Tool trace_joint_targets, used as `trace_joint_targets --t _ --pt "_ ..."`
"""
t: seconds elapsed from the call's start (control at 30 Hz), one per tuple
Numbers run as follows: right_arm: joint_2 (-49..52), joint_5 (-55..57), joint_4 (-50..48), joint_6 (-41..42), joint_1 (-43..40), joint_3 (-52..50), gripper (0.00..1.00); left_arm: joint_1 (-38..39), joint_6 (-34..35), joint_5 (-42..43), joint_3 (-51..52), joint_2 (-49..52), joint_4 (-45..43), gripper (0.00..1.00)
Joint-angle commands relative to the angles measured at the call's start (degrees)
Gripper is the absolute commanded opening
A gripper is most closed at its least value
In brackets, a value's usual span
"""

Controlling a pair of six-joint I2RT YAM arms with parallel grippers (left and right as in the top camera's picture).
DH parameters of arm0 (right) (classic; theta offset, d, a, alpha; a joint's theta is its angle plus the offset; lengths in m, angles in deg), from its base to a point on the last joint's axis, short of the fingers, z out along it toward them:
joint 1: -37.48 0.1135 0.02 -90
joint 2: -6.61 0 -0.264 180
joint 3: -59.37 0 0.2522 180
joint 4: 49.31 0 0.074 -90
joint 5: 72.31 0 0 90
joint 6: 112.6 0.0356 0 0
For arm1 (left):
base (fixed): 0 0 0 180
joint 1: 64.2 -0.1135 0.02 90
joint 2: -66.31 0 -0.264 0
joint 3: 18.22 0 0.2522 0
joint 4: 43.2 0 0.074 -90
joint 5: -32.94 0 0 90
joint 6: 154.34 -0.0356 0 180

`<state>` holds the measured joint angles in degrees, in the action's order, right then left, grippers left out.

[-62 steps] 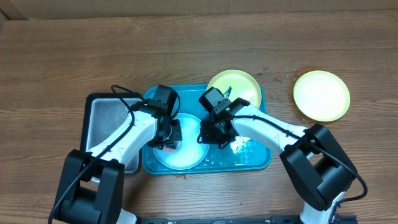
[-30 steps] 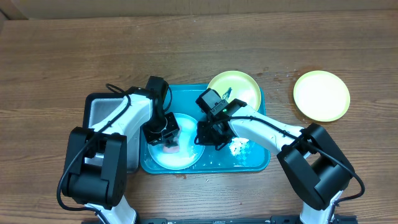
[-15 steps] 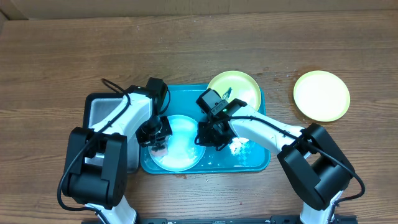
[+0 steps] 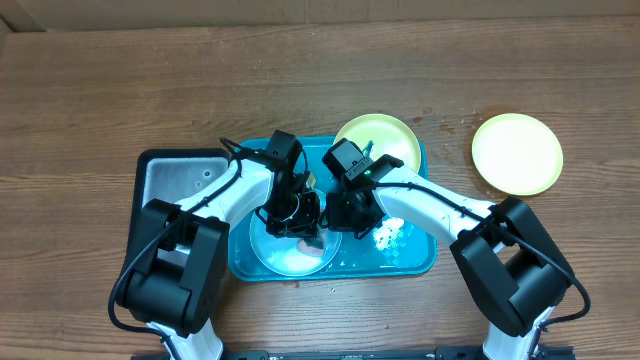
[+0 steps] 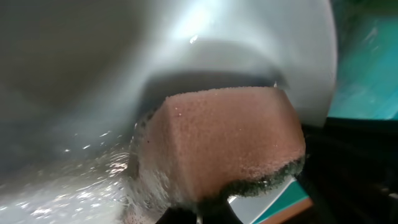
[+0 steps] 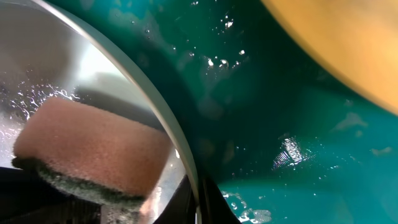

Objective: Clean dirty plates on tray and stack at the side
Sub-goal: 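Scrub the held white plate with the sponge in the left gripper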

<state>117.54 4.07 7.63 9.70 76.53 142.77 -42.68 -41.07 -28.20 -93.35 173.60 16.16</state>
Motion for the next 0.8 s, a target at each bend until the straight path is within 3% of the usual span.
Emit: trace_joint_targets --t 0.0,0.17,0.47,0.77 --pt "0.44 0.26 -0.46 0.31 0.85 0.24 0.04 0.59 7.72 1.77 0.81 2.01 -2.84 0.04" --pt "0.44 0.26 -0.15 0.31 0.85 0.24 0.04 -2.16 13.0 -5.03 0.83 2.03 -4.59 0.04" --pt "0.44 0.33 0.04 0.28 0.85 0.24 0.04 -10.49 13.22 -19.15 0.81 2.03 -4.02 0.04" --pt "0.44 0.48 0.11 0.26 0.85 0.24 0.04 -12.83 13.16 -35.41 0.81 2.03 -1.95 0.04"
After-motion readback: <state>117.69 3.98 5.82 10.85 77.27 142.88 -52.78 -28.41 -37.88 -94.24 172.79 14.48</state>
